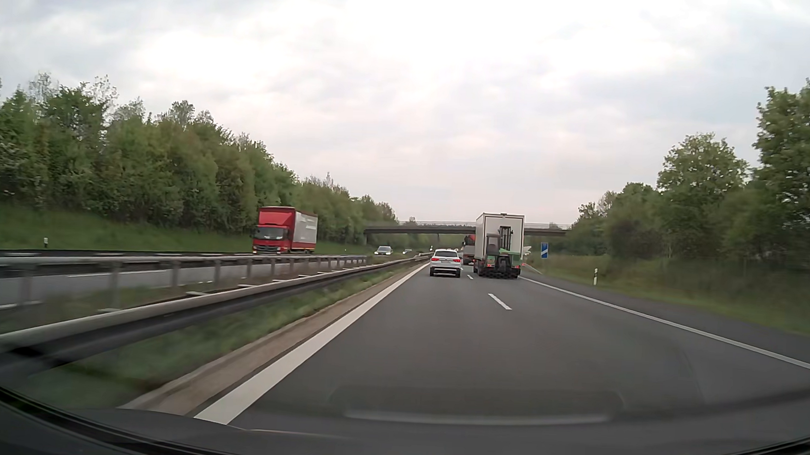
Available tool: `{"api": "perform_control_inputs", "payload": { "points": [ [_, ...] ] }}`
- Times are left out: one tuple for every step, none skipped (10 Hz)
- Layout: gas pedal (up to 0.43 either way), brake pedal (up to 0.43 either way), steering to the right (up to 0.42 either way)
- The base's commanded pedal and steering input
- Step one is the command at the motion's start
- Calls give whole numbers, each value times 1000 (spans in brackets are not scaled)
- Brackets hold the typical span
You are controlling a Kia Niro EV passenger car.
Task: Follow the waypoints while adhering to traffic rules and regulations
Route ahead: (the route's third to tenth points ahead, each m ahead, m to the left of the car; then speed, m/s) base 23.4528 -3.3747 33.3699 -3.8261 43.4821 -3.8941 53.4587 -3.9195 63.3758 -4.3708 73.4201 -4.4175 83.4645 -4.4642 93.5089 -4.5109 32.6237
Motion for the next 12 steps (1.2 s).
{"api": "perform_control_inputs", "payload": {
  "points": [
    [209, 0, 1],
    [220, 0, 1],
    [228, 0, 1],
    [228, 0, 1],
    [240, 0, 1],
    [240, 0, 1],
    [240, 0, 2],
    [240, 0, 2],
    [240, 0, 3],
    [248, 0, 3],
    [248, 0, 2],
    [260, 0, 2]
  ]
}}
